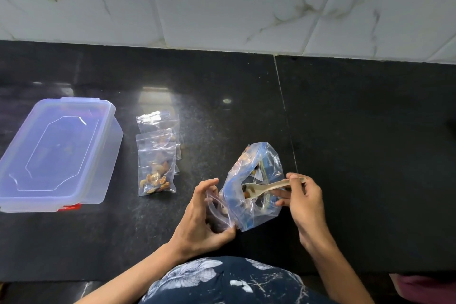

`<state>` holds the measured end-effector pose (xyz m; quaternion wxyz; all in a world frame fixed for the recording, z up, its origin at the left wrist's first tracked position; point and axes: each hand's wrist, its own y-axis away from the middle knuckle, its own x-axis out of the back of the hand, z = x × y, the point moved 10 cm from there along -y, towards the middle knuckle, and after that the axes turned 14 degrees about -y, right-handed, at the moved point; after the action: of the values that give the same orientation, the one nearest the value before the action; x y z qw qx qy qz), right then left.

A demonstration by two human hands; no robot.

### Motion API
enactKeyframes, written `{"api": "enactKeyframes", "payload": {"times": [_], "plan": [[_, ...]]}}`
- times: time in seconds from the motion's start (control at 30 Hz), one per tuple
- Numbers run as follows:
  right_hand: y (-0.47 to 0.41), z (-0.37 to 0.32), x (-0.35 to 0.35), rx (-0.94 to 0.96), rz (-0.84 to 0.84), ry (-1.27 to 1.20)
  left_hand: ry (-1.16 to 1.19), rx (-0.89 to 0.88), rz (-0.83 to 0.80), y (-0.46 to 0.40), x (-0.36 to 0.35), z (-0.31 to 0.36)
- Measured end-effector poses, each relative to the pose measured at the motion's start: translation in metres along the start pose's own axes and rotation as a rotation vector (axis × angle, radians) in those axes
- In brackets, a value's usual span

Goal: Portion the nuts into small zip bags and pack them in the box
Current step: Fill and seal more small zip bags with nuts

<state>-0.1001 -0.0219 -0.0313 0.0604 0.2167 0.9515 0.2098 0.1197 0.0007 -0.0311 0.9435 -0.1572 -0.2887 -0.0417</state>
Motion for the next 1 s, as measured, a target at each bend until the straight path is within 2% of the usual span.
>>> {"api": "enactKeyframes", "payload": {"times": [0.3, 0.5, 0.73, 0.9, 1.0], "plan": [[0.006, -0.035, 0.017, 0.041, -0.006, -0.107, 0.009, -0.018, 0.138, -0.002, 0.025, 0.016], [0.039, -0.088, -0.006, 0.17, -0.14, -0.167, 0.044, -0.024, 0.249, -0.018, 0.045, 0.046], [0.098, -0.13, -0.052, 0.607, -0.328, 0.062, 0.129, 0.055, 0.249, -0.024, 0.04, 0.047], [0.138, -0.134, -0.082, 0.987, -0.576, 0.334, 0.136, 0.071, 0.269, -0.031, 0.044, 0.05], [0.148, -0.131, -0.084, 1.094, -0.672, 0.373, 0.108, 0.077, 0.279, -0.035, 0.047, 0.049]]}}
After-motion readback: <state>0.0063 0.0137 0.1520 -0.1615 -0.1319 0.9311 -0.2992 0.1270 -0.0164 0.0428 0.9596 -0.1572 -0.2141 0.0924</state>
